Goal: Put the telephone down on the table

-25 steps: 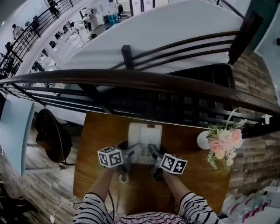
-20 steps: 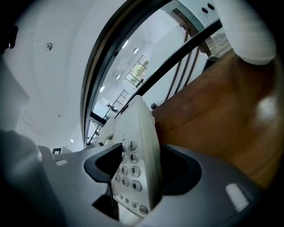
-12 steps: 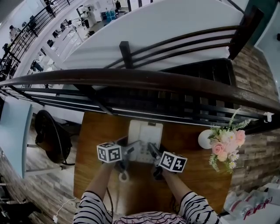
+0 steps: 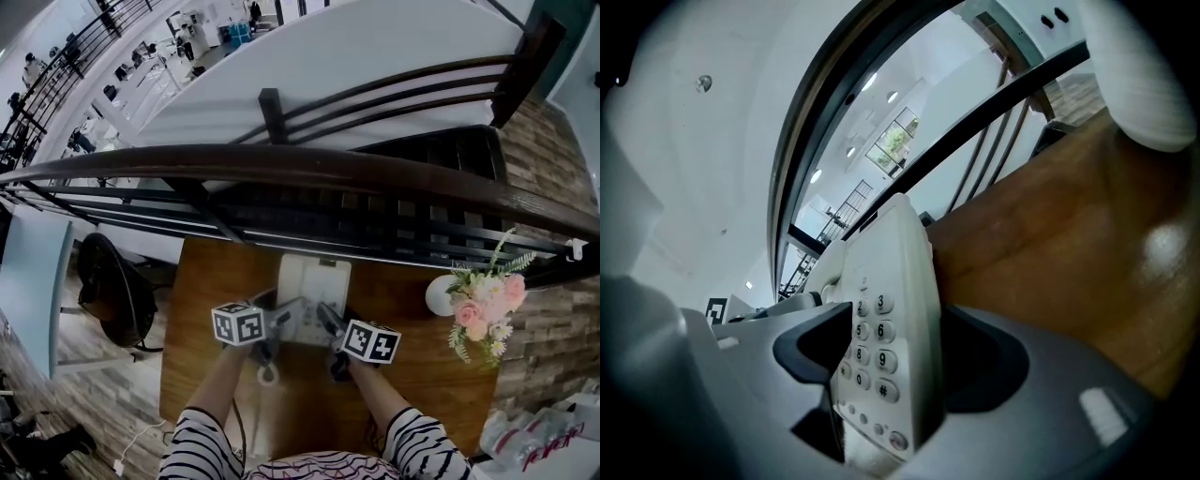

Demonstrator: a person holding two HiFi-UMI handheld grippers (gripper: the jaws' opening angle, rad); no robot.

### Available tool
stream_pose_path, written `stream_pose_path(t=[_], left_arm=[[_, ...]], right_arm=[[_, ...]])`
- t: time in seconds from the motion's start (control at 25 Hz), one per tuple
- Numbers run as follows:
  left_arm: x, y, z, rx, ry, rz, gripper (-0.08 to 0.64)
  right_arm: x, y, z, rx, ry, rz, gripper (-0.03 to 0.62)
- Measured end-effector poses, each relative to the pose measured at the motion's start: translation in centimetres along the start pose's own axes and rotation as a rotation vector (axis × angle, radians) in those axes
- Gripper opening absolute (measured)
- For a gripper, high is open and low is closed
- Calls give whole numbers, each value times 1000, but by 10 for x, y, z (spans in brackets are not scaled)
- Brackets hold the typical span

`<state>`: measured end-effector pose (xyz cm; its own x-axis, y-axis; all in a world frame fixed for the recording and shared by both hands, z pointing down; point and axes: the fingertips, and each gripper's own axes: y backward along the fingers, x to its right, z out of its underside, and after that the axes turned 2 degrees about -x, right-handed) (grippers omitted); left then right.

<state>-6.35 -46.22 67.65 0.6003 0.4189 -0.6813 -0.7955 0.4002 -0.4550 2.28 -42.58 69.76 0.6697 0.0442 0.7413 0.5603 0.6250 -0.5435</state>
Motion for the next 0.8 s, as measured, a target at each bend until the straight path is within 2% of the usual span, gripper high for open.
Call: stream_pose_path(t=[0.8], left_arm=[[1, 2, 3, 52, -71, -96, 376]], right_arm=[[13, 18, 0, 22, 23, 27, 307]])
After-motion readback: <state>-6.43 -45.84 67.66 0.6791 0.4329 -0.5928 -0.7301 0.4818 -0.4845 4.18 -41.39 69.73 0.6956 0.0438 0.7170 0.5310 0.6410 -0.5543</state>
